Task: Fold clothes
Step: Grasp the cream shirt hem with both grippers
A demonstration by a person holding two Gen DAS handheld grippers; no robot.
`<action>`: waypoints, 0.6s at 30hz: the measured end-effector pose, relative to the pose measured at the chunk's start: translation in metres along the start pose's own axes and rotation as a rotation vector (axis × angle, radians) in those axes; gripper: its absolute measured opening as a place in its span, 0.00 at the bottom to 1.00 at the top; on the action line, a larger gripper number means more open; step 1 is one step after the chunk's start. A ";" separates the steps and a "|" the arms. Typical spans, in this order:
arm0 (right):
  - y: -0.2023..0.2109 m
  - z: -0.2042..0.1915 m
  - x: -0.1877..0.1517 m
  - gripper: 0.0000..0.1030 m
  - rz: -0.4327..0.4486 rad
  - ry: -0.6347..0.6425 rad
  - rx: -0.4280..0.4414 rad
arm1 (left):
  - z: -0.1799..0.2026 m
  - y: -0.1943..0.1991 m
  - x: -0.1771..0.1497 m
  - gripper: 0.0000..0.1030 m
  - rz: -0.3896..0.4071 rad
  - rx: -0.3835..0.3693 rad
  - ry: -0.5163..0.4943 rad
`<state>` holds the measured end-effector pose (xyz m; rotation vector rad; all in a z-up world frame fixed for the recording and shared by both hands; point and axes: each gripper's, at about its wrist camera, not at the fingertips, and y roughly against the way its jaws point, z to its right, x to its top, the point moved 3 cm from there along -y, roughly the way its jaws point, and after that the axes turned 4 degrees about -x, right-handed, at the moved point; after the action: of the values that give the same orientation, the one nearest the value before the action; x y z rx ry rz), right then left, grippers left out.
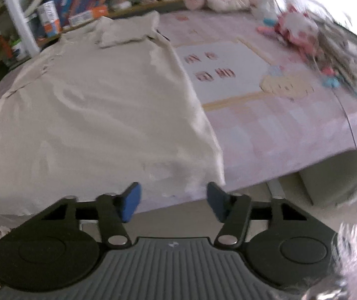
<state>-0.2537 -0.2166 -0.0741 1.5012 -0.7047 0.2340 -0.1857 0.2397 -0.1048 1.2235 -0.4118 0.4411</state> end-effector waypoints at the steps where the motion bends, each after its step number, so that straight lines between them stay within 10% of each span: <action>1: -0.004 0.007 0.000 0.49 -0.015 -0.014 0.000 | -0.003 -0.002 0.001 0.45 -0.006 -0.005 0.003; 18: -0.045 0.025 0.039 0.45 -0.205 0.218 0.137 | -0.021 -0.016 0.021 0.41 -0.122 -0.155 0.042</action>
<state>-0.2055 -0.2553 -0.0916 1.6367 -0.3632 0.2887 -0.1578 0.2574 -0.1127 1.0806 -0.3272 0.3236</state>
